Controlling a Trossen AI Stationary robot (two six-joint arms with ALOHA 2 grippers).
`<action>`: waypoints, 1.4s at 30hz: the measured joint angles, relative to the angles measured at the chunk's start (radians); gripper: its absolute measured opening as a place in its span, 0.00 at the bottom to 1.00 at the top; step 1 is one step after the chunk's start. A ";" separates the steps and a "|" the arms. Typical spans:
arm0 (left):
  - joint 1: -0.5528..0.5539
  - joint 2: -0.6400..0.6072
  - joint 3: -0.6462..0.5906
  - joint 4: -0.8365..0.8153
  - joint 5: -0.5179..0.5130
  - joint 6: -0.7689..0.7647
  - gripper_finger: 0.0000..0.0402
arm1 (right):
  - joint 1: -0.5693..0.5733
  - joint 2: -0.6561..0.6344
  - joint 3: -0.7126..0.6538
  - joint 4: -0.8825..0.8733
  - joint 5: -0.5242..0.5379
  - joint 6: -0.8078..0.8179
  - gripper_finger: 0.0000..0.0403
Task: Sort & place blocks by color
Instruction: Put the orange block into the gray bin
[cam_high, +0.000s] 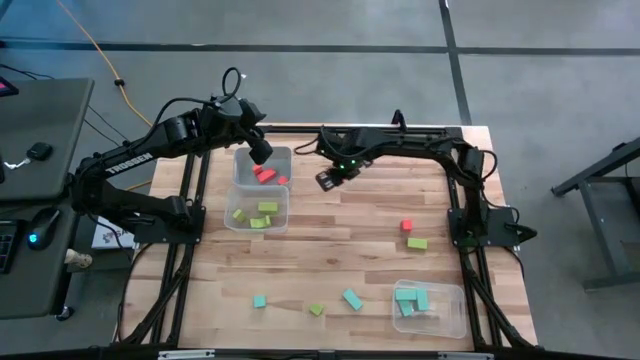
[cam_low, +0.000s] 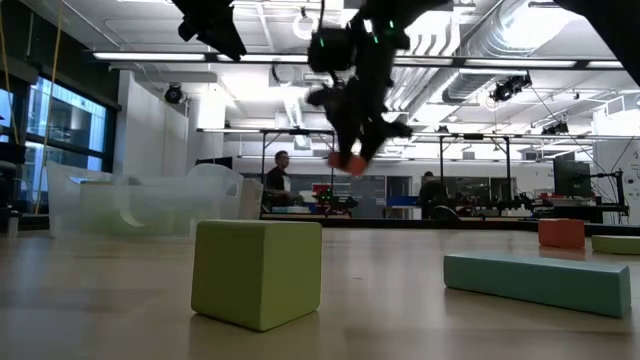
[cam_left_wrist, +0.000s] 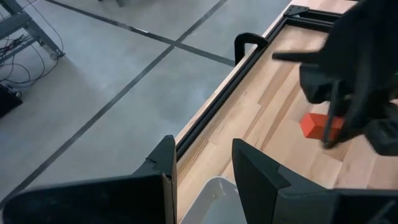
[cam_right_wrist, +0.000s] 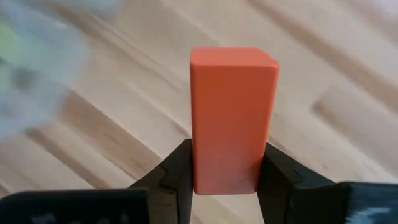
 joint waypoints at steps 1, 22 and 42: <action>0.000 0.000 0.000 0.000 0.000 0.001 0.21 | 0.008 0.000 0.031 0.000 0.017 0.001 0.27; 0.000 0.000 0.000 0.025 0.291 -0.384 0.21 | 0.041 0.000 0.456 -0.018 0.142 -0.487 0.27; 0.006 0.000 0.000 0.130 0.361 -0.529 0.38 | 0.040 0.000 0.480 -0.060 0.042 -0.653 0.27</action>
